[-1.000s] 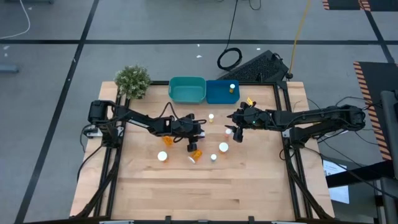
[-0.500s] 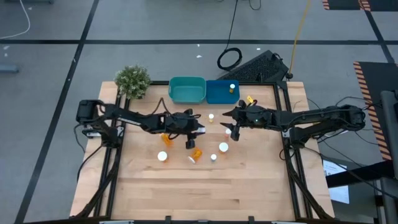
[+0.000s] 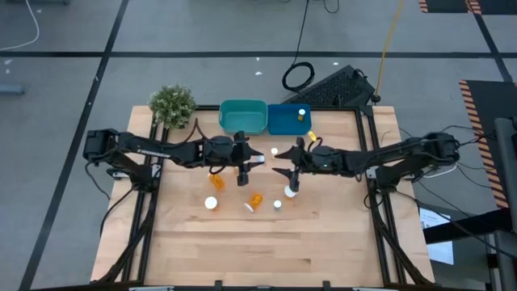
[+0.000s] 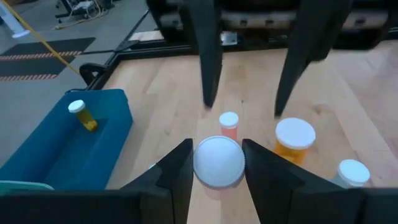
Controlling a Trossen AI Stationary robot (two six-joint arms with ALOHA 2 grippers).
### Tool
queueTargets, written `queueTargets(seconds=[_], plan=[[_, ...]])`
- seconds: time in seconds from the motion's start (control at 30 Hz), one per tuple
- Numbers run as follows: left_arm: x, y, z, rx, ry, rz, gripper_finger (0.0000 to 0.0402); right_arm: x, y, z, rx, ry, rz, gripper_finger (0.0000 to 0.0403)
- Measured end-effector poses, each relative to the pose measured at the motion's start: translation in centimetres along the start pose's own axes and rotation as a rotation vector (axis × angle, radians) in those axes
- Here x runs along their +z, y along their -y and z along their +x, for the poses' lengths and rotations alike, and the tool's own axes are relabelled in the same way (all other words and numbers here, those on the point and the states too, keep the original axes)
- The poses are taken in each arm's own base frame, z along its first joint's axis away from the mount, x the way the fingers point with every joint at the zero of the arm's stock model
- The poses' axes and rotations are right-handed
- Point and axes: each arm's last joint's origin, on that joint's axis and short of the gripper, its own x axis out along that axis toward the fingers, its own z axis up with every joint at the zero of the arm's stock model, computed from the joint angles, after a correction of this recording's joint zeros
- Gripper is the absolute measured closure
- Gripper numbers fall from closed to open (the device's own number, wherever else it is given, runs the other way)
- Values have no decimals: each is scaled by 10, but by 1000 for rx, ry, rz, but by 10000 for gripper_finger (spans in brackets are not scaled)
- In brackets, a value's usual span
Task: Pick and place medicine bottles into bin by pill shape (circle, oval)
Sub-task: Put the small pink tablet bottle into the blue bin
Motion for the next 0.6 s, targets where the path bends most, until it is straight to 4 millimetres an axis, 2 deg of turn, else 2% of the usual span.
queueTargets(seconds=[0.3,0.47,0.6], plan=[[2,3,0,-41,20,8,266,-6,-4,34,-6,-69,-32,196],[2,3,0,-58,29,8,266,-3,-5,41,-7,-53,-52,197],[3,3,0,-57,31,7,266,-2,-3,42,-14,-43,-48,214]])
